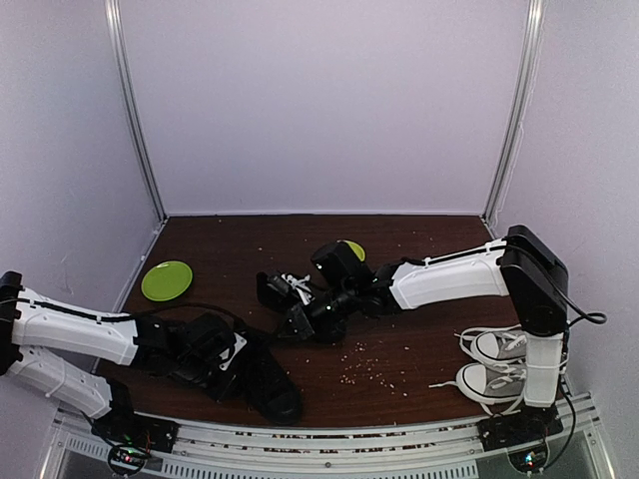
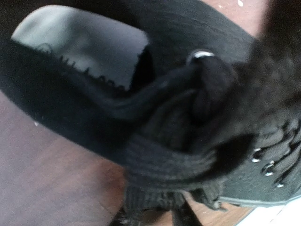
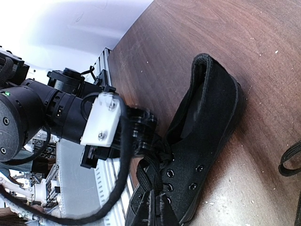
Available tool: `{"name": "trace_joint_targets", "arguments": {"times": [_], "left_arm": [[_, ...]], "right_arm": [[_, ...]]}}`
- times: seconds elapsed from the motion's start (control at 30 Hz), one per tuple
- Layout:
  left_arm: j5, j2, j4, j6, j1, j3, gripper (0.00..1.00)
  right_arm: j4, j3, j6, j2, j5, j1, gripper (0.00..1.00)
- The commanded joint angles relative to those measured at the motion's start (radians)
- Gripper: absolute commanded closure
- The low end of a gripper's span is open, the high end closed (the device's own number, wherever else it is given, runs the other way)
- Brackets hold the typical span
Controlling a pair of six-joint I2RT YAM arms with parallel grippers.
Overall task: Tie the shoes
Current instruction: Pull the loops with the shoelace from the shoe.
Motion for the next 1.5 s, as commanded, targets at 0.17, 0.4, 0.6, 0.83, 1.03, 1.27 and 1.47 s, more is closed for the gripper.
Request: {"name": "trace_joint_targets", "arguments": {"times": [0.17,0.4,0.6,0.83,1.03,1.27,1.47], "left_arm": [[-0.203,-0.157,-0.099,-0.056,-0.001,0.008,1.0],[-0.255,-0.203,-0.094,-0.02,0.077,0.005,1.0],[-0.21,-0.179,-0.064,-0.008,0.202,-0.026,1.0],[-0.188,-0.111,-0.008,0.005,0.21,-0.04,1.0],[-0.178,-0.081,0.019,-0.014,0.239,-0.066,1.0],[-0.114,-0.139,0.091,0.093,0.242,-0.052,1.0],[-0.182,-0.207,0.071,0.134,0.243,-0.036,1.0]], "right_arm": [[0.017,-0.076,0.014,-0.002,-0.011,0.007,1.0],[-0.012,-0.129,0.0,-0.028,0.018,0.011,1.0],[-0.015,-0.158,-0.001,-0.035,0.033,0.011,1.0],[-0.025,-0.164,-0.012,-0.021,0.048,0.009,1.0],[-0.049,-0.176,-0.03,-0.008,0.07,0.003,1.0],[-0.062,-0.162,-0.042,-0.005,0.079,-0.003,1.0],[-0.057,-0.129,-0.042,0.004,0.095,-0.023,1.0]]}}
